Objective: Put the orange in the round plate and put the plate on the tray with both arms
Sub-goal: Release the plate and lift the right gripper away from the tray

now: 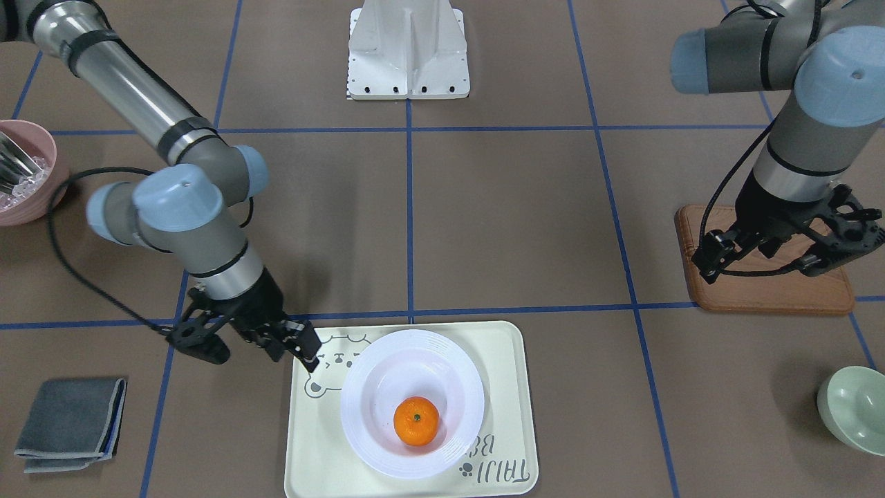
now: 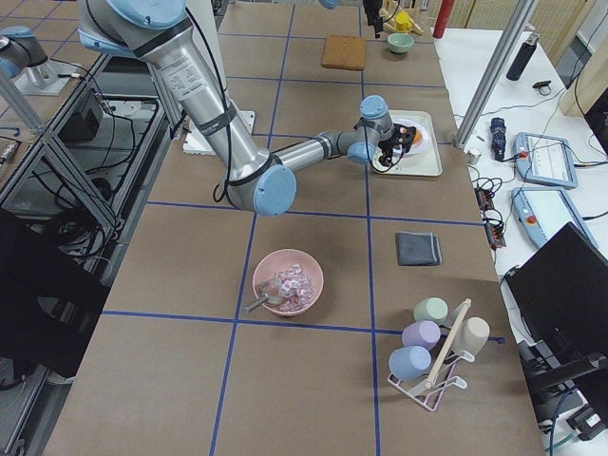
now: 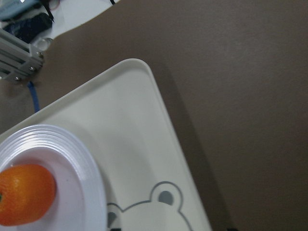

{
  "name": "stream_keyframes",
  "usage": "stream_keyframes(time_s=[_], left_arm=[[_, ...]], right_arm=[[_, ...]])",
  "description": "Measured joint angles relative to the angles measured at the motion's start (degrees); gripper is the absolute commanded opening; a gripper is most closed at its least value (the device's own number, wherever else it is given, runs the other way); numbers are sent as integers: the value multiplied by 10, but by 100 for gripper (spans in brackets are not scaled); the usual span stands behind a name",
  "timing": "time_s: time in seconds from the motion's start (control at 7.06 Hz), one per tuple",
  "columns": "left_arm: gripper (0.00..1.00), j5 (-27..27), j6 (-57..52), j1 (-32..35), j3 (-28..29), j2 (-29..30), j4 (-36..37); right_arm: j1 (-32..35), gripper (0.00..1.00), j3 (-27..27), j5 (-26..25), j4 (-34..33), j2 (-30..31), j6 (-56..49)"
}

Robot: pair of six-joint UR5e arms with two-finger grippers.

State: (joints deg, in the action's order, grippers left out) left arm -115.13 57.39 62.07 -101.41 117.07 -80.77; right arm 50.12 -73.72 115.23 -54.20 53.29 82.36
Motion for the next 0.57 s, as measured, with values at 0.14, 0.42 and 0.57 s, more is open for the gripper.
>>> stream_keyframes(time_s=[0.14,0.42,0.57], left_arm=[[98,-28,-36,19,-3,-8,1],[98,-56,-166,67,-14,-49,5],[98,-70,-248,98,-19,-77,6]], right_arm=[[60,100,-52,107,-102,35,-117],[156,100,-123,167,-220,130,-339],[203,100,-137,163,-245,181,-466]])
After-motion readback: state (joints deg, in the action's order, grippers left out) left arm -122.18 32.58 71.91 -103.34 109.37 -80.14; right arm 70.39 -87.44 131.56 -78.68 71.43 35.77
